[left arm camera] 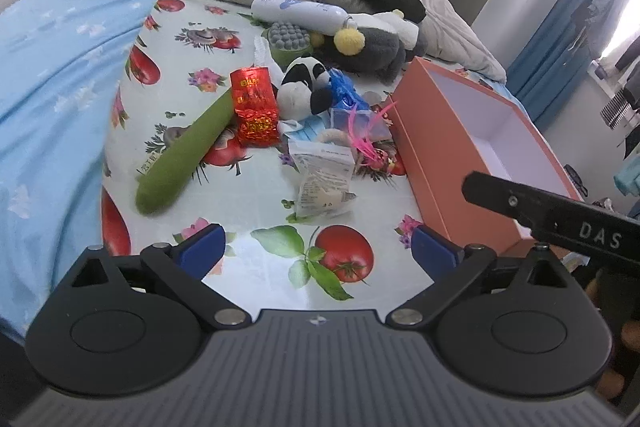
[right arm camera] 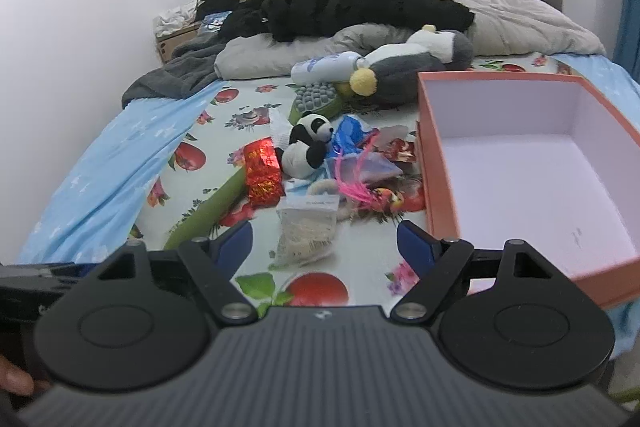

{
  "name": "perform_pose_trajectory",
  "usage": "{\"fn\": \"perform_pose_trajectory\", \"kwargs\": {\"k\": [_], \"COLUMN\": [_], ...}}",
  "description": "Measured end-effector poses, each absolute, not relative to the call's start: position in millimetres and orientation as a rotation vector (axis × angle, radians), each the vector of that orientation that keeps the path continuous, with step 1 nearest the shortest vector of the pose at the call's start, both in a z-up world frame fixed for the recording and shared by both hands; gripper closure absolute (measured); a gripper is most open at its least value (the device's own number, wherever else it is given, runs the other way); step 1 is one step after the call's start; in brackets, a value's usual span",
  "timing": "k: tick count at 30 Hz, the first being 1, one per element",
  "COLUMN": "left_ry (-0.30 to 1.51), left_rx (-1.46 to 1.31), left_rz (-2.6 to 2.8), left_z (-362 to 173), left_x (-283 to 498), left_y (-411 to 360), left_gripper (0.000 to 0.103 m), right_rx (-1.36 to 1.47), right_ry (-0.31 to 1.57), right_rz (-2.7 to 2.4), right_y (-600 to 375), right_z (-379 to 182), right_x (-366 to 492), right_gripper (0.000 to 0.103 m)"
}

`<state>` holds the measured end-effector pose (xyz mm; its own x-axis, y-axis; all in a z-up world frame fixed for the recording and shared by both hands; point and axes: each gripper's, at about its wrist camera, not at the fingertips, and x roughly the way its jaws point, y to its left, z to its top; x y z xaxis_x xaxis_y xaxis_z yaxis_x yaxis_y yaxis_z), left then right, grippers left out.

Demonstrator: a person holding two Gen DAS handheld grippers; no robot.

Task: Organize soft objects
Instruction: 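Grasp the clear label bag with the left tool while the right grasps the pink-feathered toy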

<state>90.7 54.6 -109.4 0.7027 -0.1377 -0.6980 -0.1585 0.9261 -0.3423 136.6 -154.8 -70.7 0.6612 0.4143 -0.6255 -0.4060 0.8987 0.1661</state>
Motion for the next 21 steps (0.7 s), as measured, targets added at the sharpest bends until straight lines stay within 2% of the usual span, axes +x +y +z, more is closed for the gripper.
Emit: {"fn": "perform_pose_trajectory", "kwargs": {"k": [9, 16, 21], "left_ry": [0.831, 0.834, 0.854], "left_rx": [-0.453, -0.555, -0.603], "left_rz": [0.013, -0.004, -0.014], "left_z": [-133, -153, -170], "left_x": [115, 141, 161], "left_y": [72, 81, 85], "left_gripper": [0.012, 0.026, 0.031], "right_rx": [0.028, 0.027, 0.041], "right_ry": [0.753, 0.773, 0.806], "right_rz": [0.442, 0.472, 0.463], "right_y": [-143, -125, -115], "right_z": [-87, -99, -115], "right_x": [174, 203, 230], "right_gripper": [0.032, 0.034, 0.040]}}
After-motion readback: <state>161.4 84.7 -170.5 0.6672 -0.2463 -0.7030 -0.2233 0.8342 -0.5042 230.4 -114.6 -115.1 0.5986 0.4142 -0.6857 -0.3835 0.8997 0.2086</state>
